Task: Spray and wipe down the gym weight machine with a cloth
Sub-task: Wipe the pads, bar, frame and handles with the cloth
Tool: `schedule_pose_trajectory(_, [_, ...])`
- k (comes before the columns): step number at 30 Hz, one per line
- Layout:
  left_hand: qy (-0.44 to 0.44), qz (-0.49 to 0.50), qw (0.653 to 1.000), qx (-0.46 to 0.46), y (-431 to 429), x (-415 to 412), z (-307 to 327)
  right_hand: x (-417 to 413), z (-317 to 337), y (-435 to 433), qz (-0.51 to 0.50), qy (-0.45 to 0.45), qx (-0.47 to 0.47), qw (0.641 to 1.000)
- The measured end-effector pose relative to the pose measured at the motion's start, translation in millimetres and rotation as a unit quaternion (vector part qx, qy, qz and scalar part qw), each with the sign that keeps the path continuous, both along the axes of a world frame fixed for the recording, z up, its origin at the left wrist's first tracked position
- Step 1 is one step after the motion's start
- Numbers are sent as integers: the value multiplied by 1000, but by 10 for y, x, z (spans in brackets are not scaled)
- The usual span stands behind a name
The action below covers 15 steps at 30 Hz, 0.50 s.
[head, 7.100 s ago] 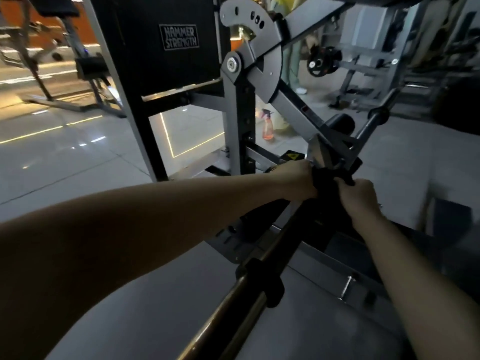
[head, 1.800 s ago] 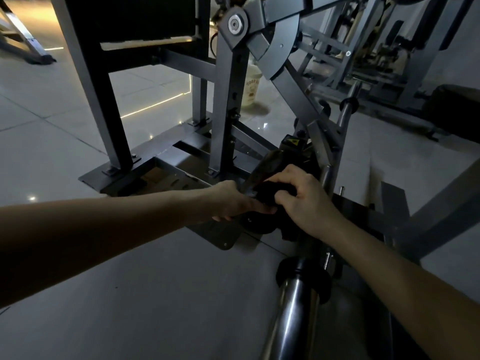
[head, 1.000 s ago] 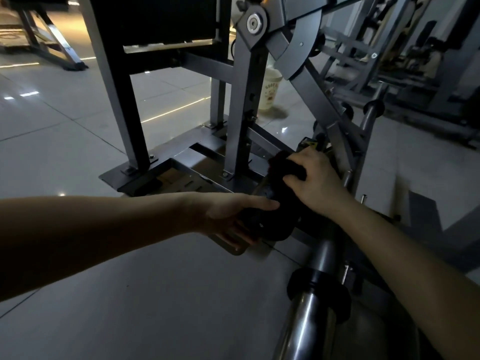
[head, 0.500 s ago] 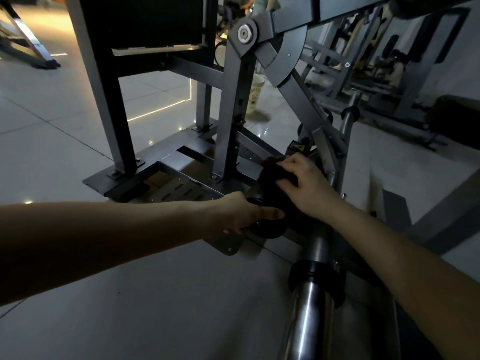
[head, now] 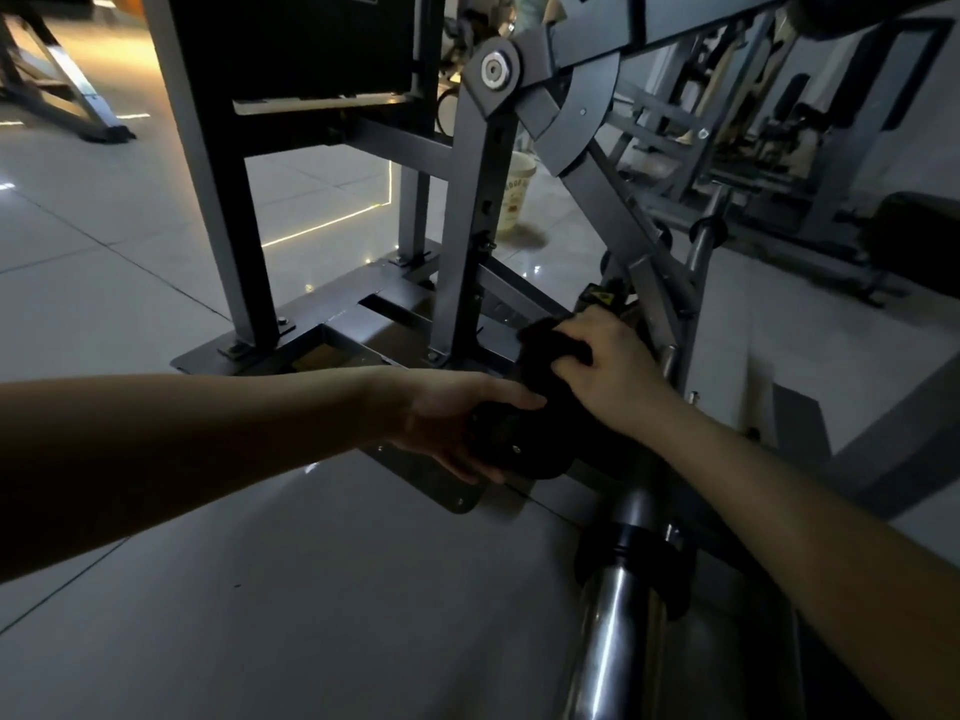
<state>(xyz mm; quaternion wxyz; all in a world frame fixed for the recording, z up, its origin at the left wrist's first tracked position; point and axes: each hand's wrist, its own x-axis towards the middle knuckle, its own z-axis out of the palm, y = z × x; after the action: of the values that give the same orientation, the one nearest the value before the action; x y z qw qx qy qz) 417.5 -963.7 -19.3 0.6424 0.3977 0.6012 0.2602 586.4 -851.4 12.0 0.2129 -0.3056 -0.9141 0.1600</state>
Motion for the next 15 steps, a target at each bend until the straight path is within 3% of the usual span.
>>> schedule_pose_trajectory(6, [166,7,983,75,67,246,147,340,162,-348,74,16,-173,982])
schedule_pose_trajectory(11, [335,-4,934,125,32,378,189,325,-22,72,25,15,-63,998])
schedule_pose_trajectory(15, [254,17,965,54,31,319,237,-1,-5,708,-71,-46,-40,996])
